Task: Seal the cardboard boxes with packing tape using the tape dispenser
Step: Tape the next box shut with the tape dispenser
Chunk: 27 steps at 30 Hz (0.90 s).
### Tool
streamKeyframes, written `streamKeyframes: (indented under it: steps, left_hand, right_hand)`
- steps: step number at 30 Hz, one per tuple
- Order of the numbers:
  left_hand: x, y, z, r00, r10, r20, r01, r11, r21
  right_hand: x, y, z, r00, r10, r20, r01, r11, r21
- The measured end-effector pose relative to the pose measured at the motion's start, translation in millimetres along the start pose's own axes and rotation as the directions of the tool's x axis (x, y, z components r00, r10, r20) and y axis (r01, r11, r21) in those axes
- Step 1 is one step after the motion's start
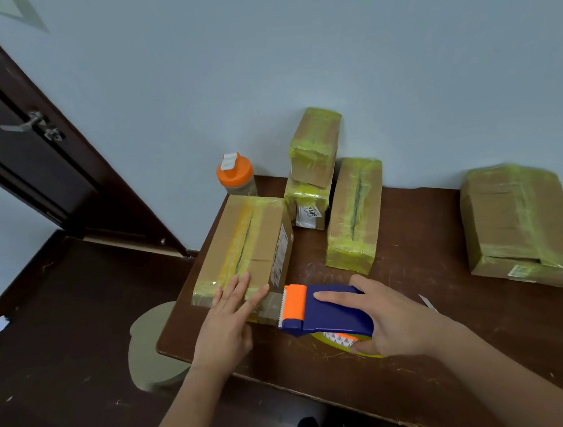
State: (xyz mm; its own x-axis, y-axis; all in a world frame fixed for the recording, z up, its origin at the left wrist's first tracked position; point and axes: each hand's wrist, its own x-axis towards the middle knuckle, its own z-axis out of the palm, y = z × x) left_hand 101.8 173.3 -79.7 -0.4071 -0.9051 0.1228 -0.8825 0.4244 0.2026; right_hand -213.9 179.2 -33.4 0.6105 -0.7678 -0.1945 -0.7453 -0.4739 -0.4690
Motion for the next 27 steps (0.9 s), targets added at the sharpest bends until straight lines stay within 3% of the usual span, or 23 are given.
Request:
streamKeyframes:
  steps: [11,20,27]
  left_hand:
    - [3,10,8,0.992,-0.059,-0.109,0.052,0.996,-0.071]
    - [2,7,10,0.99,-0.075,-0.118,0.064,0.994,-0.094]
    - [2,7,15,0.988,-0.07,-0.136,0.055,0.993,-0.105]
  right_hand:
    - [4,-4,-16,0.999,0.04,-0.016,-0.041,0.995,-0.085]
    - [14,-17,-29,0.997,0.038,0.068,-0.032,0.996,-0.08]
    - [46,-53,-37,0.981,0.127,0.149,-0.1,0.979,-0.177]
